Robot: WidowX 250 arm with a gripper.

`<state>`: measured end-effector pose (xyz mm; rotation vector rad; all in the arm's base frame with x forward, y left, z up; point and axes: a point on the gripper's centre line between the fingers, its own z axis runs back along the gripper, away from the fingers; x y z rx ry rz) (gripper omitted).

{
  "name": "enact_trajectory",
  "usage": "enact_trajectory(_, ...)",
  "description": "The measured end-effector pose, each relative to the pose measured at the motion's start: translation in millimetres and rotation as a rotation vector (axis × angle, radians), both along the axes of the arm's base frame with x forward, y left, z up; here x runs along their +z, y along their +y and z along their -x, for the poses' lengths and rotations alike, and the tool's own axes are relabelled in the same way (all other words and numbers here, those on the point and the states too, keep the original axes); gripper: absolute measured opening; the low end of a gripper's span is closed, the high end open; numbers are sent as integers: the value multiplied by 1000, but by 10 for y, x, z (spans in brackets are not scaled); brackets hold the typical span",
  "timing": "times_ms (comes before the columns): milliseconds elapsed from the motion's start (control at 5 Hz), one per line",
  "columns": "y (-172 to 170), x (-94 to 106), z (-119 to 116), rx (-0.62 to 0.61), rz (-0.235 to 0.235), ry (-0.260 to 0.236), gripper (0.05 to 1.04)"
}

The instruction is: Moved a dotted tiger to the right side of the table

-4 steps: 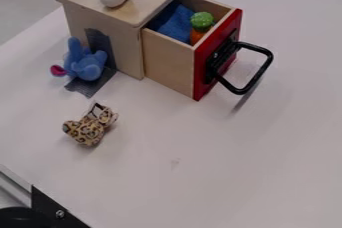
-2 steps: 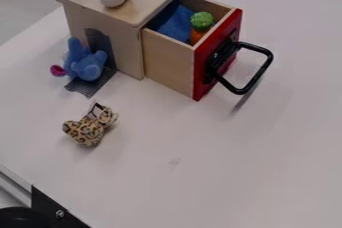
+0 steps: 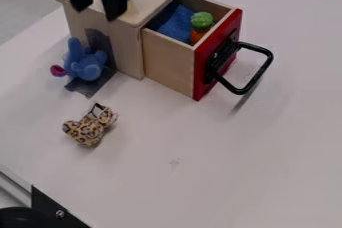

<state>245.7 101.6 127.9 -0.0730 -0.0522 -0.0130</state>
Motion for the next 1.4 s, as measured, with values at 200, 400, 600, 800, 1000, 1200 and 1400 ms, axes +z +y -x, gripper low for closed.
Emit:
enact_trajectory(200, -99, -459, 310, 106, -53, 39, 999)
enact_trajectory(400, -207, -781, 283, 177, -87, 79, 999)
enact_trajectory(600, -223, -940, 308, 212, -91, 111, 999)
enact_trajectory(800, -193, -1119, 366, 215, -93, 178, 999)
enact_trajectory(1000, -140, -1242, 362, 215, -89, 242, 951)
enact_trajectory(1200, -85, -1208, 371, 197, -60, 256, 694)
enact_trajectory(1400, -78, -965, 336, 117, -30, 197, 503)
